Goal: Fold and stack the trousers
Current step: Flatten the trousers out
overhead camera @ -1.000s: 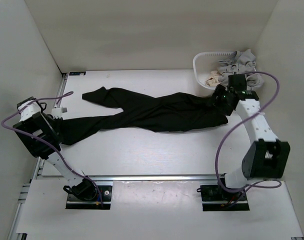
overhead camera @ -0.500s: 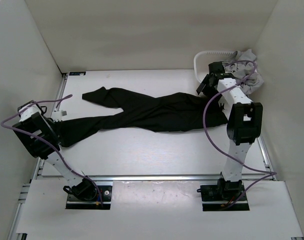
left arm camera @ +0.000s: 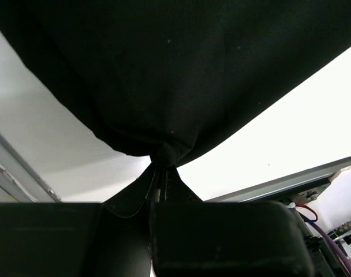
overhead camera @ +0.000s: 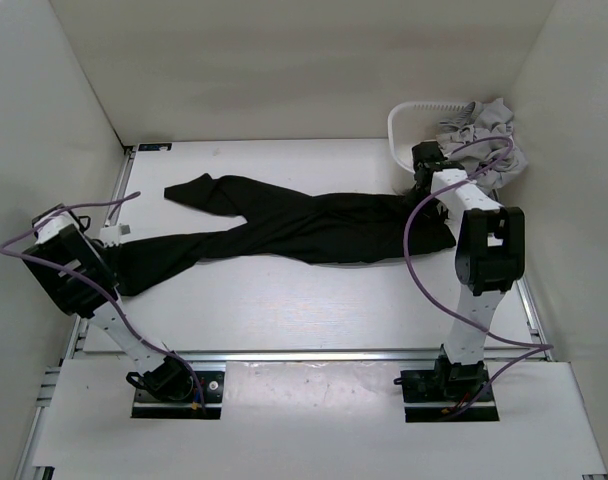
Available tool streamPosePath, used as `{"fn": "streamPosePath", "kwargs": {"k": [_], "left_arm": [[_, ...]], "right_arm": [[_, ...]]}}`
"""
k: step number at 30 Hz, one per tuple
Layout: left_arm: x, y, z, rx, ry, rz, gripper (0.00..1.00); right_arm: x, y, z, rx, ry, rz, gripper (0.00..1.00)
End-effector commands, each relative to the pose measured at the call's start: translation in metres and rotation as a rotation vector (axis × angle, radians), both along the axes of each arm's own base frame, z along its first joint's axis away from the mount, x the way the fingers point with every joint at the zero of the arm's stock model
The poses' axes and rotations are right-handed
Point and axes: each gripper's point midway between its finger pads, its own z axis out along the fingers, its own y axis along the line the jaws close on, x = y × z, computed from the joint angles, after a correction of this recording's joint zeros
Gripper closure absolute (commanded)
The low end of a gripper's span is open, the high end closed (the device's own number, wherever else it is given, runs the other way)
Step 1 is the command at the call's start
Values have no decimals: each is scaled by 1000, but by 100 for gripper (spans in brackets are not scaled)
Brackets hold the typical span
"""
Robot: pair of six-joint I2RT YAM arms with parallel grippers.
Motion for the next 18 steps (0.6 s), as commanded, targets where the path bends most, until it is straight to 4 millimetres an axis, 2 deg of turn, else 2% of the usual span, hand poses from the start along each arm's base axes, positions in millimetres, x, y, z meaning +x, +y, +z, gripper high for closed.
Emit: {"fn": "streamPosePath", "kwargs": {"k": [1, 2, 3, 5, 6, 7, 8, 9, 11, 12, 13, 14, 15, 16, 17, 18], "left_arm": [[5, 1, 1, -4, -24, 7, 86], [3, 3, 1, 6, -17, 5, 86], [3, 3, 1, 6, -17, 5, 86], [4, 8, 2, 13, -27, 7, 86], [6, 14, 8, 29, -46, 16, 86], [9, 16, 10, 37, -55, 16, 86], [13, 29, 17, 61, -81, 39, 86], [17, 37, 22, 78, -100, 48, 86], [22, 47, 33, 84, -128, 59, 86], [26, 58, 50, 107, -152, 72, 86], [31, 59, 55, 97, -165, 63, 86], [33, 68, 61, 117, -185, 76, 86], [33, 72, 64, 137, -184, 65, 86], [31, 74, 69, 157, -186, 64, 86], [29, 77, 68, 169, -179, 48, 86], [26, 77, 71, 184, -176, 34, 86]], "right_arm": [[11, -12, 3, -45, -40, -61, 65], [14, -14, 4, -53, -52, -65, 89], [14, -16, 5, -61, -57, -80, 100], [16, -20, 22, -73, -100, -101, 100], [13, -27, 25, -83, -104, -117, 100], [9, -36, 40, -90, -126, -136, 100], [-3, -37, 38, -92, -113, -136, 100], [-10, -51, 60, -97, -161, -170, 100], [-28, -62, 76, -104, -186, -174, 100], [-45, -72, 74, -112, -172, -188, 100], [-60, -76, 101, -112, -231, -191, 100], [-74, -81, 108, -117, -236, -197, 100], [-93, -91, 131, -115, -295, -228, 100], [-120, -96, 117, -122, -234, -239, 100], [-137, -99, 116, -118, -232, -261, 100], [-157, -102, 130, -105, -288, -299, 100]]}}
